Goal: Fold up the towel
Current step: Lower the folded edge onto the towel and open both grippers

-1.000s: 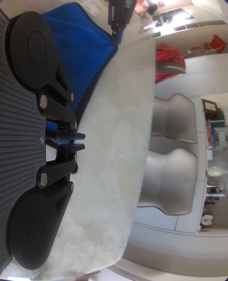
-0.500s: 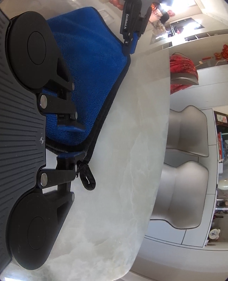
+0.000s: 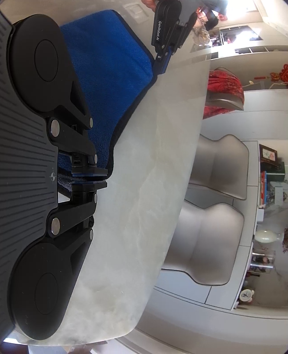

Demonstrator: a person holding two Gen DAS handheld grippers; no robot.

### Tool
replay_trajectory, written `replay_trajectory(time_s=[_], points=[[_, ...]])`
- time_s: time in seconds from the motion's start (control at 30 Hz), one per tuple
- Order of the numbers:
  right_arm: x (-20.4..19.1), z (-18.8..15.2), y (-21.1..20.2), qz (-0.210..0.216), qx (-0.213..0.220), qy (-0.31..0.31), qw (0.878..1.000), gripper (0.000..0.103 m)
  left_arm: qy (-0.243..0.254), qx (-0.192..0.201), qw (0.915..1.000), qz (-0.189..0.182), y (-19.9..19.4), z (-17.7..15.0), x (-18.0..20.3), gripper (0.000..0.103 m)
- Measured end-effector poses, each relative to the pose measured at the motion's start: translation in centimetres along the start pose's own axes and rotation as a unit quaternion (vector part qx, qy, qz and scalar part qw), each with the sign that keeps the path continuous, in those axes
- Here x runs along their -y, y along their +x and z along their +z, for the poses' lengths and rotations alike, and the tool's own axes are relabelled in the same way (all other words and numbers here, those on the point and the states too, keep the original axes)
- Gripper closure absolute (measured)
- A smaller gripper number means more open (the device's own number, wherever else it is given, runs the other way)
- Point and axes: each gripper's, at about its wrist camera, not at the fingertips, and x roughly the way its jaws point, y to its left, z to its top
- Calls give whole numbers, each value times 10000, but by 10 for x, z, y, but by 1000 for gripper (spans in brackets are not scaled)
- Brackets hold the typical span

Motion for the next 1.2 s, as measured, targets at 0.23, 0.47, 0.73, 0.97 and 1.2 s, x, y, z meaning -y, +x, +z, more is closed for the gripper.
replay_trajectory(time_s=[0.23,0.47,0.73,0.97,1.2], points=[[8,-11,19,-126,-169,175,9996,99,-104,-68,9998,183,11,-6,-8,102],[13,-12,19,-168,-125,310,9993,94,78,-78,9995,283,16,-10,-6,100],[11,-20,-7,-809,-88,398,9959,66,100,-145,9981,589,-3,-17,-9,64],[-22,-50,-76,160,420,1830,9821,66,-214,358,9991,-87,-71,-43,14,51],[-75,-73,-55,750,223,2213,9721,66,-304,128,9966,-751,-74,-77,69,51]])
